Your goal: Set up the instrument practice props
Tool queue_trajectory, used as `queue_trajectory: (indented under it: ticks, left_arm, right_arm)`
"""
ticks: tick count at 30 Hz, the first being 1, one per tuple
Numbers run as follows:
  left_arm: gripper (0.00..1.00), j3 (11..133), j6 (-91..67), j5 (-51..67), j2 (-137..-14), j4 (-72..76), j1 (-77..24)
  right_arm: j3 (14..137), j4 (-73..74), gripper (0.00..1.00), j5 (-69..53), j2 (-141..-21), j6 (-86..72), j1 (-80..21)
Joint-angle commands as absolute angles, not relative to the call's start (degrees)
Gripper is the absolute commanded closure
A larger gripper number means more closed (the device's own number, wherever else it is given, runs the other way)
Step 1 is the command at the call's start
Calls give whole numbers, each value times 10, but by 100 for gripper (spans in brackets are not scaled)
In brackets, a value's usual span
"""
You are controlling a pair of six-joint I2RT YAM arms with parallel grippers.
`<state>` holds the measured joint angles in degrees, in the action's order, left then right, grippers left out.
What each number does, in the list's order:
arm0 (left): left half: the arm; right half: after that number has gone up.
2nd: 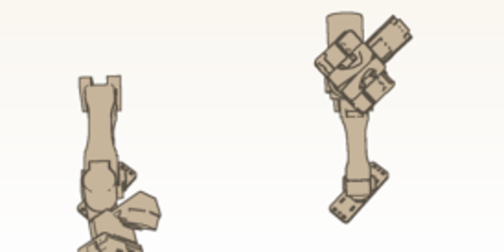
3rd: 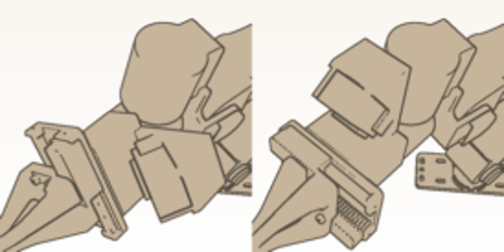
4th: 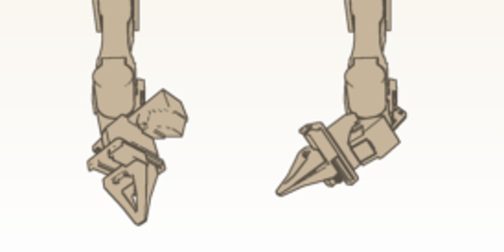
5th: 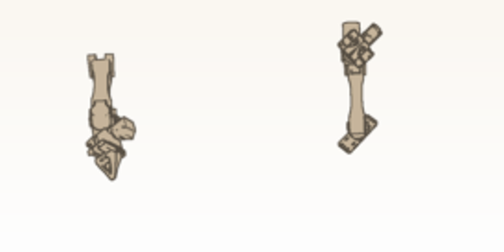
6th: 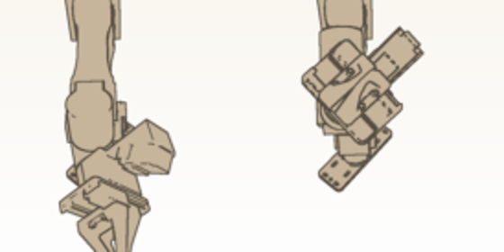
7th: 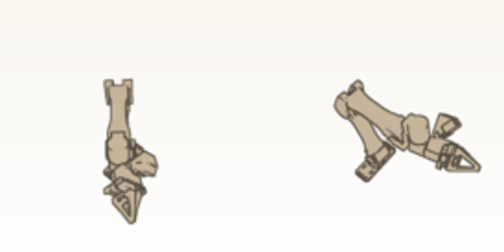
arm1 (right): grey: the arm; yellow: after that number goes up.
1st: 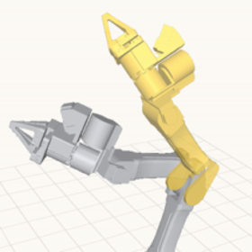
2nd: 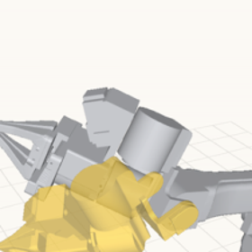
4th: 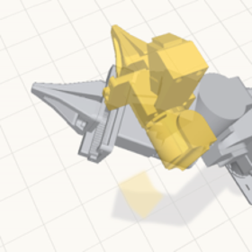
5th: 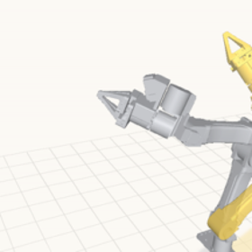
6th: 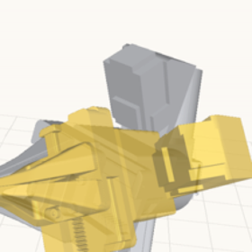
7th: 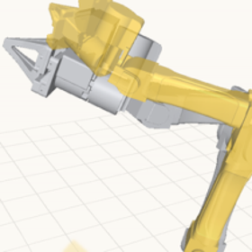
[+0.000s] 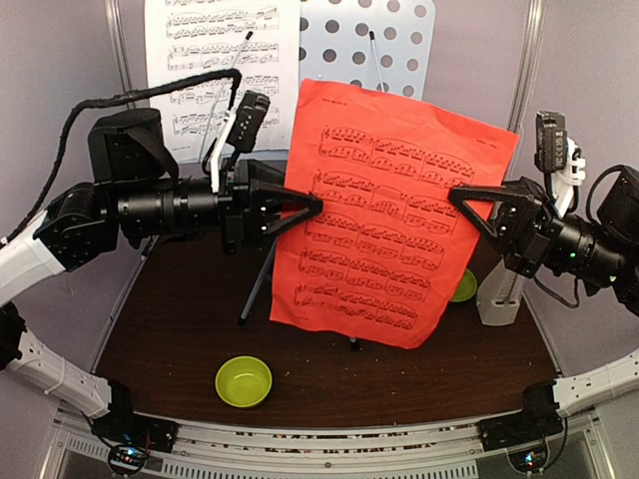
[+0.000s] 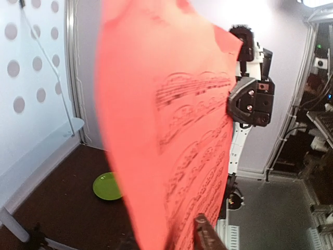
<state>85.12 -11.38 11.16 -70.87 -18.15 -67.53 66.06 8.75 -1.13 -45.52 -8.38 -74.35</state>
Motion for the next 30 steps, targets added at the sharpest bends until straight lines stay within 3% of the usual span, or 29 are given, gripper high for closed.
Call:
queue_trajectory:
  ticks: [1,3,5,10,13,22,30]
  left_arm:
    - [81,913,-95,88,-717,-174,-689]
    - [97,938,-93,74,-726,-178,-694]
    - [100,967,-104,58,-740,-186,-695]
    - [100,1023,-126,-8,-752,-185,-695]
    - [100,1057,-119,-67,-756,-190,-695]
    - [100,1163,-102,-227,-796,-218,-689]
    - [100,1233,-104,-317,-814,-221,-656]
  right_arm:
    - [698,93,100,-39,-470,-107,-701]
    - [714,91,100,-50,-481,-108,-686]
    - [732,84,100,-47,-494,-107,-672]
    - [808,109,68,40,-537,-102,-634]
    - [859,142,57,120,-572,-72,-622]
    - [966,126,45,185,-678,-40,-596]
    - [1044,180,44,183,-750,-23,-591]
